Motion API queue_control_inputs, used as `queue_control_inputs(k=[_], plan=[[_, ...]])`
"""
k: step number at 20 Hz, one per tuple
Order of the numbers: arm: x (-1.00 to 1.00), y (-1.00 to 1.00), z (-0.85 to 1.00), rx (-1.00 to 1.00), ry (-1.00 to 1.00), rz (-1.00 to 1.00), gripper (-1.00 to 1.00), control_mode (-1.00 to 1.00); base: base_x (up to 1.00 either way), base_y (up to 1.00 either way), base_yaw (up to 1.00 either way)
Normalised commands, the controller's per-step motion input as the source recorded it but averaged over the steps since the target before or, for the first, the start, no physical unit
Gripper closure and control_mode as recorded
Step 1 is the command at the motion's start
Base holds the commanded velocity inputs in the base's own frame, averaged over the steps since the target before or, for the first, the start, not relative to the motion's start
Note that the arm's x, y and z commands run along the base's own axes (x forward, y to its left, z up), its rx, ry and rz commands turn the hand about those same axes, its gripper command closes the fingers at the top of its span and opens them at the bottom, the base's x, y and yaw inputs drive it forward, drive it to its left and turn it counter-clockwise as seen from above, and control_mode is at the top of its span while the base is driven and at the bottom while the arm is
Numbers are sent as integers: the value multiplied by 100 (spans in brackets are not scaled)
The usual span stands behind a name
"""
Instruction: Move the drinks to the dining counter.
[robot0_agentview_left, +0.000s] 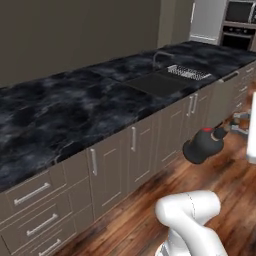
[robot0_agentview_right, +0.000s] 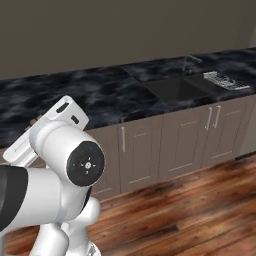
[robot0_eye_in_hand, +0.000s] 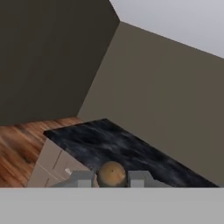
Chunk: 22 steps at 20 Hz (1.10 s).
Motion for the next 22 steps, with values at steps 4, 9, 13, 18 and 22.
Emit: queue_control_inputs(k=[4, 9, 13, 18, 22], plan=[[0, 0, 0, 0, 0, 0, 100, 100, 27, 0, 35], [0, 0, 0, 0, 0, 0, 100, 100, 29, 0, 36], [0, 0, 0, 0, 0, 0, 100, 100, 30, -2, 37], [0, 0, 0, 0, 0, 0, 100, 100, 23, -33, 34], [0, 0, 0, 0, 0, 0, 100, 100, 6, -61, 32]])
